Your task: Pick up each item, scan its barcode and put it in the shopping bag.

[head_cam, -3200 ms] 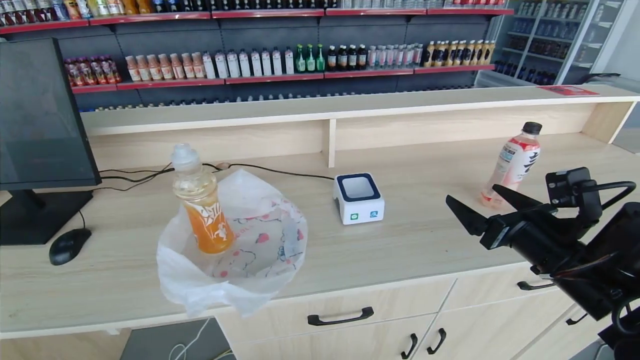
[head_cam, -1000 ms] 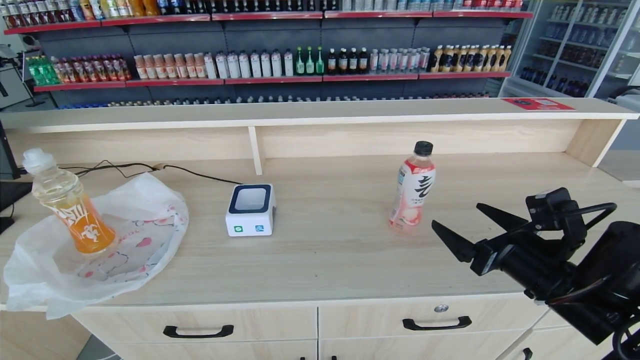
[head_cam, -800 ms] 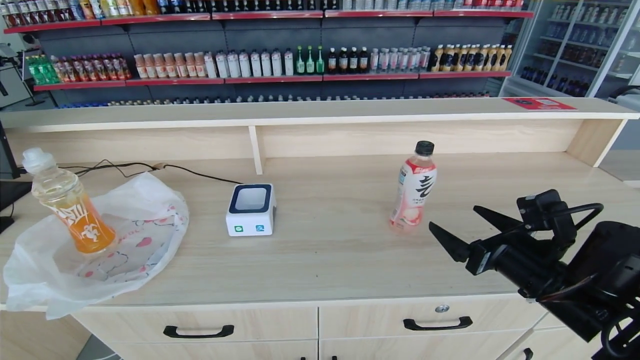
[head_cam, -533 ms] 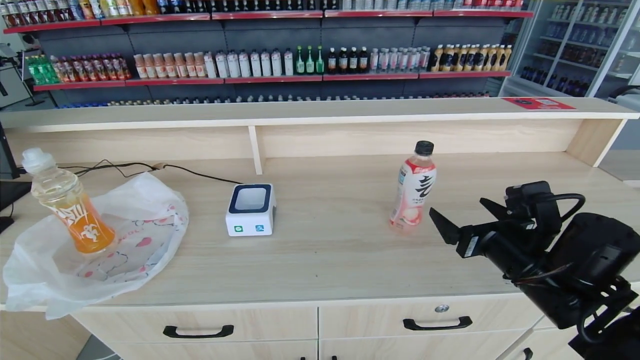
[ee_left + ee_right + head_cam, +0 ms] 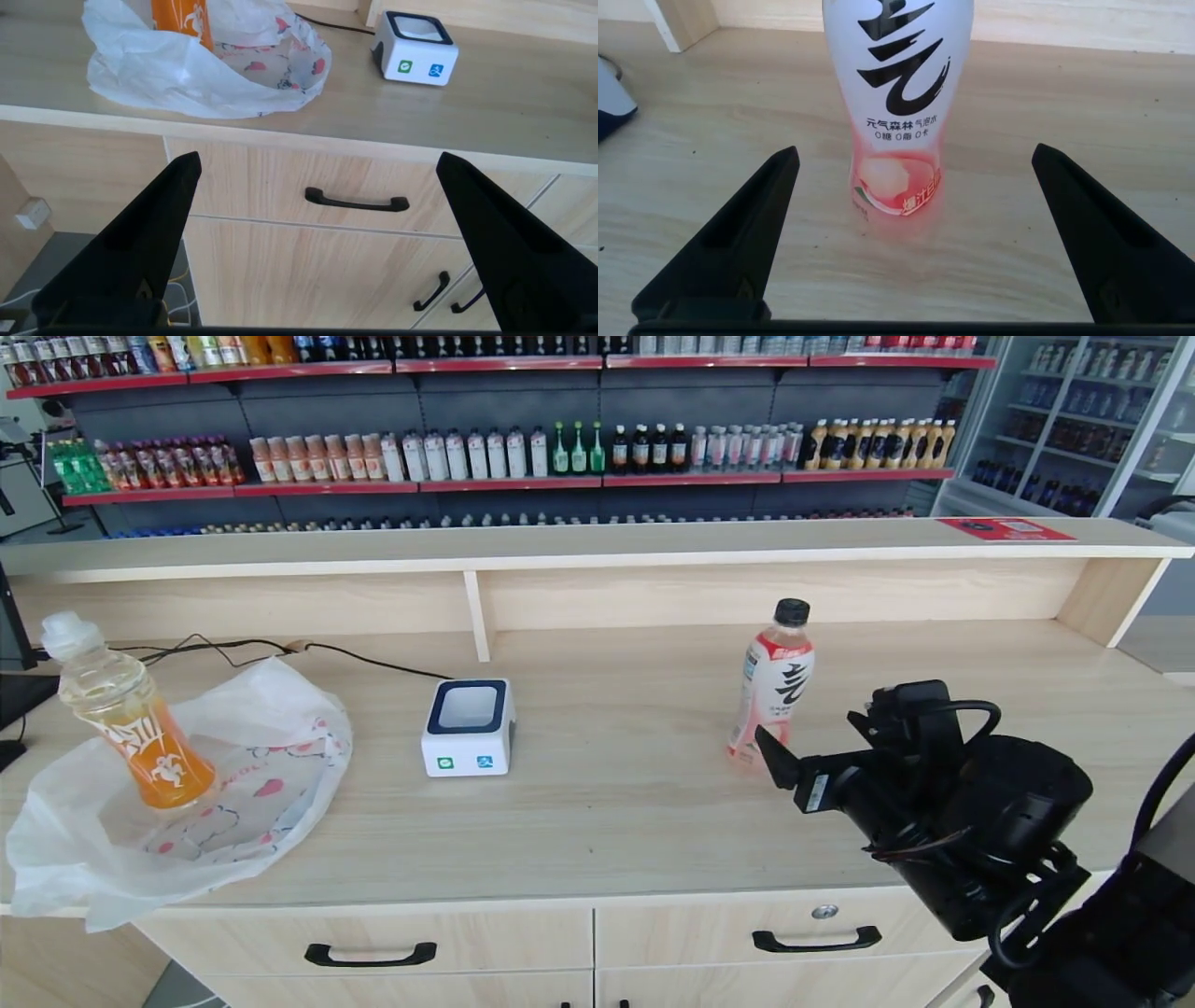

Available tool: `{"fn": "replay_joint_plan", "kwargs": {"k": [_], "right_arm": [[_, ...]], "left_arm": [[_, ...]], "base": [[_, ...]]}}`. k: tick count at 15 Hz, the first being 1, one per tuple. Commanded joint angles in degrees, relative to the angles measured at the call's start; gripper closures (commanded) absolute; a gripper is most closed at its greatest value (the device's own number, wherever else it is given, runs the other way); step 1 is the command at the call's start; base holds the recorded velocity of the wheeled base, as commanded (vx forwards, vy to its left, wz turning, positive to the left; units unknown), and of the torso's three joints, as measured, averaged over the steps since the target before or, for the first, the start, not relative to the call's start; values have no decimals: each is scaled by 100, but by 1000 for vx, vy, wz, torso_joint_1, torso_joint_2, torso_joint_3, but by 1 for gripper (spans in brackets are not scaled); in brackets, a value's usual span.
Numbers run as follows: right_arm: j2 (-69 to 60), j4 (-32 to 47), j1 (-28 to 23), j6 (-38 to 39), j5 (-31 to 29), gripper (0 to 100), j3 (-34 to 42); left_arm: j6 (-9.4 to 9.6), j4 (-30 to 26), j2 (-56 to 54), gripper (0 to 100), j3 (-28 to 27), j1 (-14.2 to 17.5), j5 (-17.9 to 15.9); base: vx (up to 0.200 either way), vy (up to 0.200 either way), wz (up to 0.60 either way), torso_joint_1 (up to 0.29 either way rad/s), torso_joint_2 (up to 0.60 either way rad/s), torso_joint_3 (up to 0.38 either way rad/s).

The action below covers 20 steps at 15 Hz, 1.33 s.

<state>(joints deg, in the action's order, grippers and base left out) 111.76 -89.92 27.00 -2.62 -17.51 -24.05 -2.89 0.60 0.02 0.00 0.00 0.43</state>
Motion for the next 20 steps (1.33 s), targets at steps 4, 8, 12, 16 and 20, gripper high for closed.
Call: {"fn": "replay_joint_plan", "kwargs": {"k": [4,8,12,16,20], "right_arm": [[460,-8,42,25,2,0,-583],[645,-8,51,34,2,0,-706],[821,-8,51,148,10,0,-979],[1014,-8,24,165,116,0,-1357],[1243,-8,24,157,116,0,-1559]], "left_arm": [[-1,2,6,0,0,0,1],[8,2,6,0,0,0,1],[8,2,6,0,0,0,1],[8,11,6,0,0,0,1],[8,11,6,0,0,0,1]], "base": [[0,0,0,0,0,0],[0,0,0,0,0,0],[0,0,0,0,0,0],[0,0,0,0,0,0],[0,0,0,0,0,0]]}}
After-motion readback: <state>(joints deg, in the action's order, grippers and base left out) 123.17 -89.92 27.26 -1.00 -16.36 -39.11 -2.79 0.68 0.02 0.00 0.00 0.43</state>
